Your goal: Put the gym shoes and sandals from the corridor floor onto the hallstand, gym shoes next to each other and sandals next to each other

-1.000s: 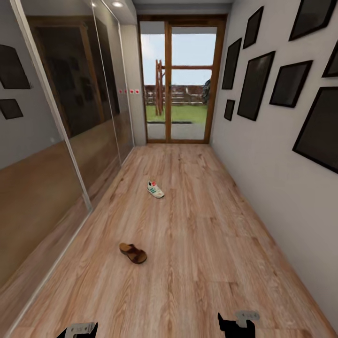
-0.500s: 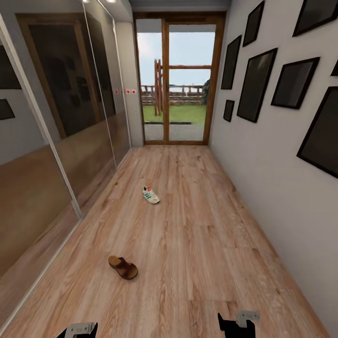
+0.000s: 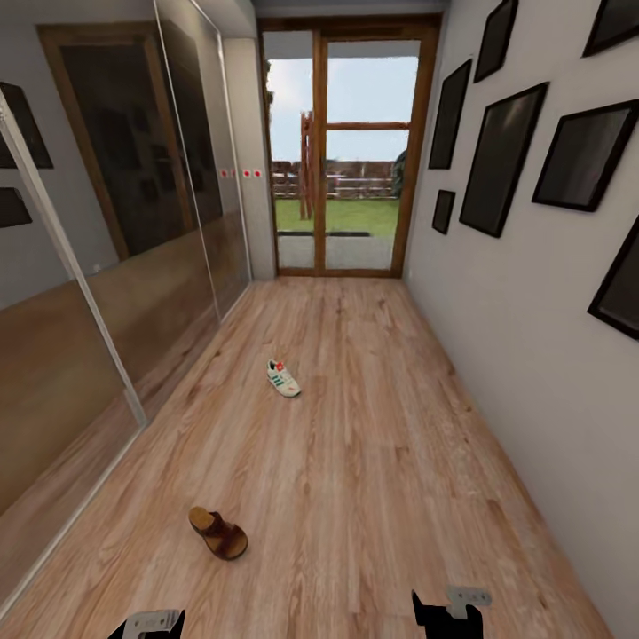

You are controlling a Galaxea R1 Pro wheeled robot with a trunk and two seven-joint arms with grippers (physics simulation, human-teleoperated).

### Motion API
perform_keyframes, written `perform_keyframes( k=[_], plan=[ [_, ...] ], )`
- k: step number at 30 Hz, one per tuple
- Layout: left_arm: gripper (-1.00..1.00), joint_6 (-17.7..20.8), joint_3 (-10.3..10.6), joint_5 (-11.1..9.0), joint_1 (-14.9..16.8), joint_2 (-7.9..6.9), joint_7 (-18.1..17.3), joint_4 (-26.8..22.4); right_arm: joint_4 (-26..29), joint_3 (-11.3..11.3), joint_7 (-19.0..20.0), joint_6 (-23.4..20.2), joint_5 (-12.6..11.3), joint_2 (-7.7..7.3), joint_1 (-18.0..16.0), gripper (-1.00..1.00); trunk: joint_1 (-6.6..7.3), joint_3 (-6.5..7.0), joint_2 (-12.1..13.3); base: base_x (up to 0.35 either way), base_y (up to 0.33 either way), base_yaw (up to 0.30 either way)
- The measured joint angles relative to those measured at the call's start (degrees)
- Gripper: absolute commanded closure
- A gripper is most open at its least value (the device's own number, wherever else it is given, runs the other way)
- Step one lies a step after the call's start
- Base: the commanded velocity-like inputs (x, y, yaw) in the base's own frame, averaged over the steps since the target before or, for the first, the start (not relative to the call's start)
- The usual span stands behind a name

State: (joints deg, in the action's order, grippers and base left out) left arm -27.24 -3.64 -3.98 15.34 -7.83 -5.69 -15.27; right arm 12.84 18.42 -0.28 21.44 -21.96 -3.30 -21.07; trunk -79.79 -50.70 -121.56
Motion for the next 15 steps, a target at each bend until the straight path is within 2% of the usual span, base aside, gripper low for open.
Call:
perform_keyframes(
  k=[6, 15],
  plan=[
    [-1.00, 0.0, 0.0, 0.0, 0.0, 0.01, 0.0, 0.0, 0.0, 0.0, 0.0, 0.0, 0.0, 0.00, 0.0, -1.00, 0.00, 0.00, 0.0, 0.285, -0.159, 0.201],
    [-1.00, 0.0, 0.0, 0.0, 0.0, 0.05, 0.0, 0.0, 0.0, -0.1, 0.0, 0.0, -0.1, -0.01, 0.0, -1.00, 0.00, 0.00, 0.0, 0.284, -0.159, 0.043]
  ],
)
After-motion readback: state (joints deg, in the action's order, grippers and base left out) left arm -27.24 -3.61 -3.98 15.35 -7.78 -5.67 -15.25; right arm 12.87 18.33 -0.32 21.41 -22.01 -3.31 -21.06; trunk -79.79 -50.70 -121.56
